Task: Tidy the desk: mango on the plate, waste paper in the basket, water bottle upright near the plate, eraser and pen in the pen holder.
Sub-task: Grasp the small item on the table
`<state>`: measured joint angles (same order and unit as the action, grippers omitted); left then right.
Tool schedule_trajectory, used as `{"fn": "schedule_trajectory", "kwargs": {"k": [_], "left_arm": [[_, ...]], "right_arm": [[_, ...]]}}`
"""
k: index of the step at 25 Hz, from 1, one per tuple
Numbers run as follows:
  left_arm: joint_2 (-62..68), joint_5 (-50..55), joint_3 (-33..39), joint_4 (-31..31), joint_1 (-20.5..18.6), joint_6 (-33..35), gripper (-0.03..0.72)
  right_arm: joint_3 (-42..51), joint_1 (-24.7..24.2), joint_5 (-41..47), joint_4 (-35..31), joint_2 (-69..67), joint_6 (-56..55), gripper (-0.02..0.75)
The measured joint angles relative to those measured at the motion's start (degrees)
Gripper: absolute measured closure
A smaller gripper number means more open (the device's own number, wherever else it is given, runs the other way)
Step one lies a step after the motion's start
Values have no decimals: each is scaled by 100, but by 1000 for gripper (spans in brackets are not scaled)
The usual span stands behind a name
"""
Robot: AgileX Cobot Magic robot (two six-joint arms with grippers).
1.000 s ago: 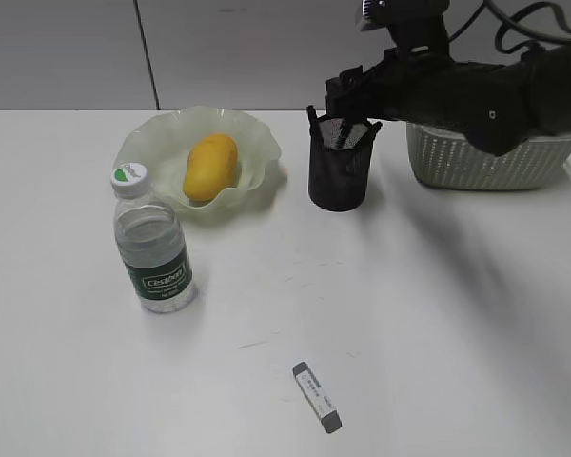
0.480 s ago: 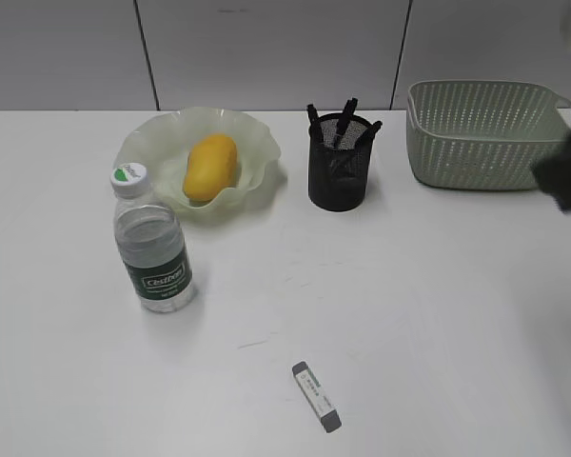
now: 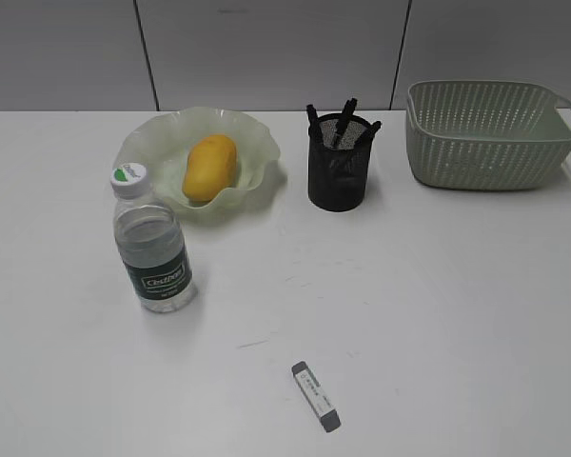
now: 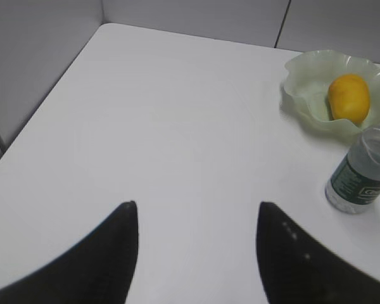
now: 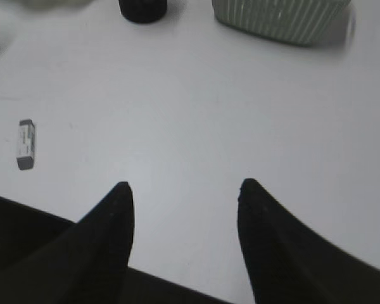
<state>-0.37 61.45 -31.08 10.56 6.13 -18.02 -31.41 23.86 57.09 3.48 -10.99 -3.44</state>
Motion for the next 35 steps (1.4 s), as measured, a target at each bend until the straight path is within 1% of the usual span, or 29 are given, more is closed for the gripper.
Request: {"fn": "schedule_trajectory", "kwargs": {"k": [3,5,6,8,9,13,14,17,20,22,25,27,28,30,32,35], "left_arm": [[0,-18,0,0,0,32,248],[6,-82,-7,-92,0,211,248],[42,-163,-42,-251,-6,392,249],[201,-552,-118,-750,-6,913,250],[286,-777,-149,-1056,-6,1284,251],[868,-1648,-162,-2665,-6,2763,252],[1074,-1761,-166,-3064,-6,3125,252],[1731,-1841,-184,-3988,-6,3954,258],[2504,-1779,-196,-5005,20,5097,265],[3063,-1827,-196,-5458,153,5535,281],[3851,-1958,-196,-5787,428,5918,312],[4325,-2080,-196,-6007,735,6103,319],[4579,-2158,-196,-6115,978,6167,321],[5070,-2433,-196,-6226,1599,6190,324],[5408,-2934,-196,-6352,2522,6210,326],[6070,-4116,-200,-6475,4074,6024,326]], "right_arm": [[153,0,93,-22,804,38,303],[197,0,180,-28,1084,56,302],[204,0,199,-28,1129,56,302],[215,0,211,-63,1140,116,302],[215,0,217,-77,1140,135,302],[215,0,224,-87,1140,164,302],[215,0,224,-93,1140,164,302],[215,0,229,-99,1140,164,302],[215,0,230,-99,1140,167,302],[215,0,235,-99,1140,167,304],[215,0,235,-99,1140,167,311],[215,0,235,-99,1140,172,314],[215,0,235,-99,1140,172,315],[215,0,235,-105,1140,172,318],[215,0,235,-103,1140,174,322],[215,0,235,-103,1140,174,325]]}}
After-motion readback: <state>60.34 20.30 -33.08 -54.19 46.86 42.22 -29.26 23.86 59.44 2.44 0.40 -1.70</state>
